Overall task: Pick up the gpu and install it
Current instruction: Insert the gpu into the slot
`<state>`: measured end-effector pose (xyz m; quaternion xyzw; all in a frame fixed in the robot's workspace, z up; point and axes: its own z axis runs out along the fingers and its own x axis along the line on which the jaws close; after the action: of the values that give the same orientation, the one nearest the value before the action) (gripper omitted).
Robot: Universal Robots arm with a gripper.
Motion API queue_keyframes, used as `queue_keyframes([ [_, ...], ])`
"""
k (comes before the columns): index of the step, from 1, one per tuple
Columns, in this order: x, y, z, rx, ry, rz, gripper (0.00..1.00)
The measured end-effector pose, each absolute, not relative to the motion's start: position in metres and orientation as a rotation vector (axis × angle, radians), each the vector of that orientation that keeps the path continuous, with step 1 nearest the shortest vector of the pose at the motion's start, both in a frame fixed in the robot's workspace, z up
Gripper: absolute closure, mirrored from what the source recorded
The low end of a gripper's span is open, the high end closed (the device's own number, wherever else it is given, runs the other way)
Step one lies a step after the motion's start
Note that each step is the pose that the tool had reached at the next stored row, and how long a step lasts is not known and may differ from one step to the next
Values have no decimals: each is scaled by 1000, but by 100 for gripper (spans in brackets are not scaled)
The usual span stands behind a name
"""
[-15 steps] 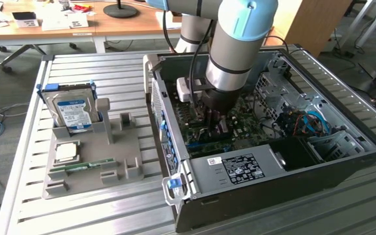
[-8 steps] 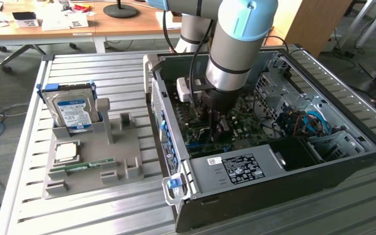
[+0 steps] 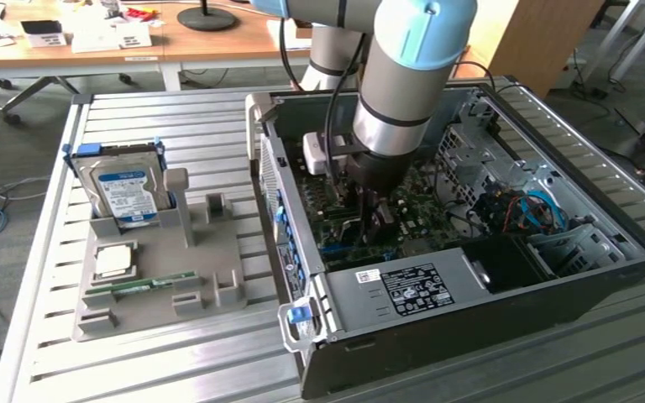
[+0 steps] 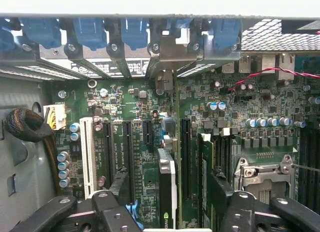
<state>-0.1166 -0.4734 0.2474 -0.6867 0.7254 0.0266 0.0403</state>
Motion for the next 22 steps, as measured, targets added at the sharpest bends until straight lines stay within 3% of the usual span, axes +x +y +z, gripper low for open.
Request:
queue_keyframes([
  [22, -117, -473, 255, -2104, 2222, 81, 25],
])
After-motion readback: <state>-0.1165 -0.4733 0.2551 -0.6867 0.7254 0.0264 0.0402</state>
